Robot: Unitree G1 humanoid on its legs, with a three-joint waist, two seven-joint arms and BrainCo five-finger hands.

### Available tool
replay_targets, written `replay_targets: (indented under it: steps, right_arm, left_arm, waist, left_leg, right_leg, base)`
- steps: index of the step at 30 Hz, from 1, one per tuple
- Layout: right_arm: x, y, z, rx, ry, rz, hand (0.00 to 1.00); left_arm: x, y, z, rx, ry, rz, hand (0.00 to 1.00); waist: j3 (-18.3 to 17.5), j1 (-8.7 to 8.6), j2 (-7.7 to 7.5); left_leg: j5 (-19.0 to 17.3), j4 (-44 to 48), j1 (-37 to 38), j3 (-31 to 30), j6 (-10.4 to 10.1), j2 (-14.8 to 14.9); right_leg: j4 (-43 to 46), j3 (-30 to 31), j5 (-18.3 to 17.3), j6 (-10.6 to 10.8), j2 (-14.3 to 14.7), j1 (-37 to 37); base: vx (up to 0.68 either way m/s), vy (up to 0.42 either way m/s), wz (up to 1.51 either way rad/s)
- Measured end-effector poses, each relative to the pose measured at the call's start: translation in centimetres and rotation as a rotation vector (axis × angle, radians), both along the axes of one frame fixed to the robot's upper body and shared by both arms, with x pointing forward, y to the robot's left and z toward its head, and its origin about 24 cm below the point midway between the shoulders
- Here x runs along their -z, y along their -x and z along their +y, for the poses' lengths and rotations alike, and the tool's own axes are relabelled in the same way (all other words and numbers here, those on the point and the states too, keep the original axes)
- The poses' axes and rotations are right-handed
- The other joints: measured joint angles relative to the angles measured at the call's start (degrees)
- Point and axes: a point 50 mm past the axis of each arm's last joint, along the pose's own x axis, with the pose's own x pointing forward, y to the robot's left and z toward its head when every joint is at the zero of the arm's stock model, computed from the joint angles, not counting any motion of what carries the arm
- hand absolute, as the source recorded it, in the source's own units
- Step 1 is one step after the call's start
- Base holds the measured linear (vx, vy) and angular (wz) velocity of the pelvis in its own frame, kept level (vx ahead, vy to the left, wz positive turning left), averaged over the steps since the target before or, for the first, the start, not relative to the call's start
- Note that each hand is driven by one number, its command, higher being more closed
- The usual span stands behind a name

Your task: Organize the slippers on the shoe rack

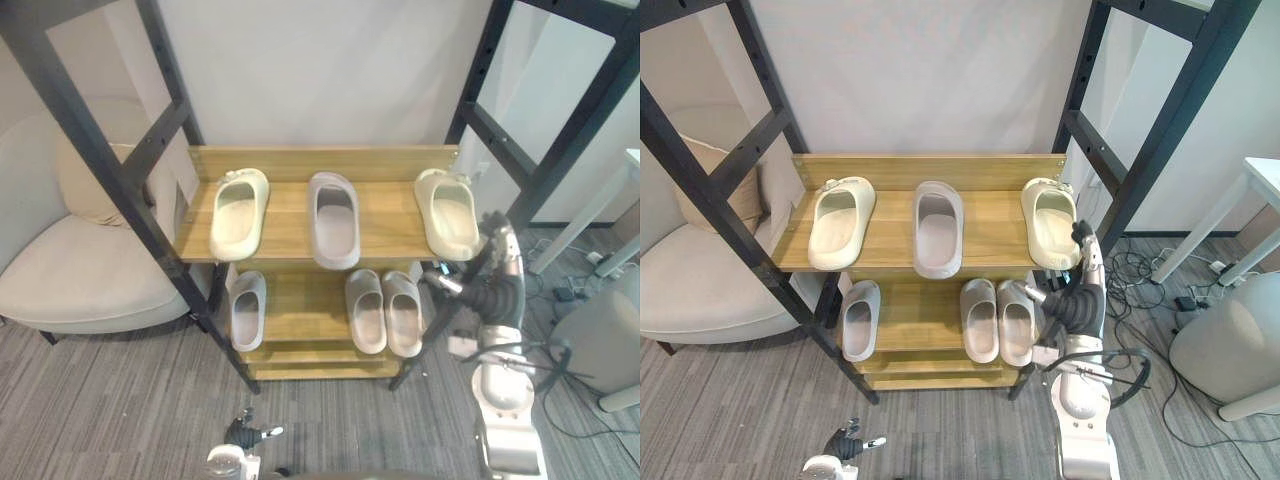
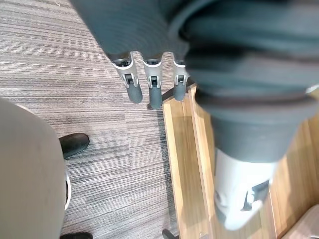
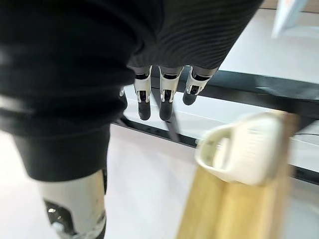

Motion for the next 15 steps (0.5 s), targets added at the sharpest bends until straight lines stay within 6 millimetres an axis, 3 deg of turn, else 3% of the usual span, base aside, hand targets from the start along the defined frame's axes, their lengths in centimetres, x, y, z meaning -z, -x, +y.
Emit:
replay_targets:
  steps: [7, 15]
  right_arm:
    - [-1.0, -3.3, -0.8, -0.004, 0.047, -0.007, 0.00]
    - [-0.6, -7.6, -1.4, -0.005, 0.039, 0.090, 0.00]
  left_arm:
    - [0.0, -0.1, -0.1, 0.011, 0.014, 0.000, 0.00]
    - [-0.2, -0.9, -0.2, 0.027, 0.015, -0.019, 0.00]
  waist:
    - [0.01, 0.46, 0.00]
    - [0.45, 2.78, -0.34]
  left_leg:
    - [0.36, -0.03, -0.10, -1.15, 0.17, -0.45]
    - [0.79, -0.01, -1.49, -3.17, 0.41, -0.85]
  right_leg:
    - [-0.07, -0.30, 0.00, 0.00, -0.09, 0.31]
    - [-1.20, -2.15, 0.13, 0.06, -0.27, 0.39]
  base:
    - [-0.02, -0.014, 0.06]
    - [0.00, -0.020, 0.12]
